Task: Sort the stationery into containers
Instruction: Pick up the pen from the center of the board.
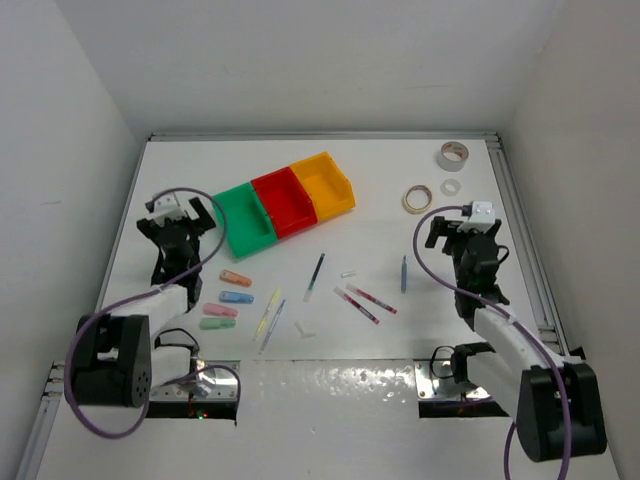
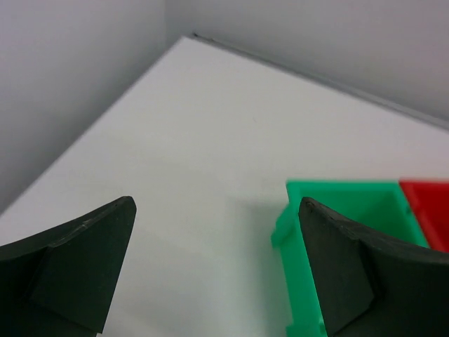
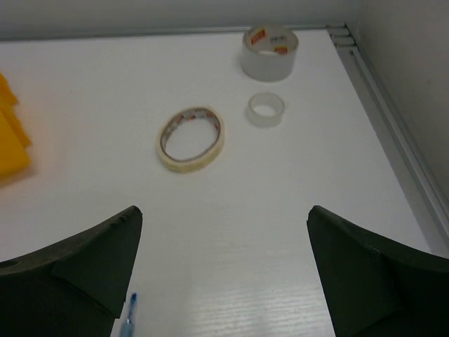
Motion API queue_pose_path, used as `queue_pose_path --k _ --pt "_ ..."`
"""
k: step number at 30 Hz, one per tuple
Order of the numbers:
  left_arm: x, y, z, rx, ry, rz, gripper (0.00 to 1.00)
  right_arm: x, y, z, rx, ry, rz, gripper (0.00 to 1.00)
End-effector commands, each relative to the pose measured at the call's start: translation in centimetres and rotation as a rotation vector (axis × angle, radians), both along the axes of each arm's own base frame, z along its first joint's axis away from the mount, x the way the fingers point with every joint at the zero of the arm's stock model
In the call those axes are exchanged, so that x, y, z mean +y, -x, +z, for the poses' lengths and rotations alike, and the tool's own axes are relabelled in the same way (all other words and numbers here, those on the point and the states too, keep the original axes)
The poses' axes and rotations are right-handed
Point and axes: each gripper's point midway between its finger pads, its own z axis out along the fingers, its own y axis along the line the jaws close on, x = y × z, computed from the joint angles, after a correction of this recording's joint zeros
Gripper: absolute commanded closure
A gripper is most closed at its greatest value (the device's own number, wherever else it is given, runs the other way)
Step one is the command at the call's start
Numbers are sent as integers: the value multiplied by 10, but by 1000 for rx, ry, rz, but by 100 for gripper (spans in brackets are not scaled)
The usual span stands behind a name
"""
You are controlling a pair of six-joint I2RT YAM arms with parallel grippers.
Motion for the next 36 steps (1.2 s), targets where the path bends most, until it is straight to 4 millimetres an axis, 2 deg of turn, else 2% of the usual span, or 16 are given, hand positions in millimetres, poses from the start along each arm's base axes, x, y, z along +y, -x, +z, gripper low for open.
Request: queue_pose_path --k 1,2,5,7,8,11,13,14,15,18,20,22,25,27,32,36 --pt "27 18 3 107 63 216 0 2 -4 29 7 -22 -1 1" --pt "25 17 21 80 74 221 0 2 -6 43 14 -50 -16 1" --pt "12 20 34 134 64 144 0 29 -12 67 87 9 175 1" --pt "-24 13 46 190 -19 -115 0 57 -9 69 183 60 379 1" --pt "-51 12 53 227 -143 -329 0 67 -8 67 242 39 433 25" --pt "-77 19 55 291 -232 -506 0 68 -9 68 317 -34 390 83" --pt "-90 23 57 328 -282 -593 0 62 -9 60 372 -111 303 82" --pt "-100 29 50 372 -302 -644 0 61 -8 55 390 -131 275 52" --pt "-103 29 54 385 -322 -665 0 62 -3 42 428 -145 253 40" --pt "-123 32 41 505 -330 -769 0 70 11 13 516 -167 231 24" --pt "-144 37 37 543 -321 -860 0 75 18 -5 579 -195 214 29" --pt "-163 41 33 575 -310 -939 5 83 29 -22 648 -212 227 46" --pt "-204 54 28 574 -396 -1088 42 94 40 -49 733 -263 226 48" --pt "-217 56 24 586 -438 -1123 51 98 43 -60 748 -289 234 45" --pt "-246 60 27 578 -424 -1188 48 99 46 -86 810 -303 191 46" --pt "-249 53 36 528 -345 -1133 45 97 51 -105 874 -288 166 51"
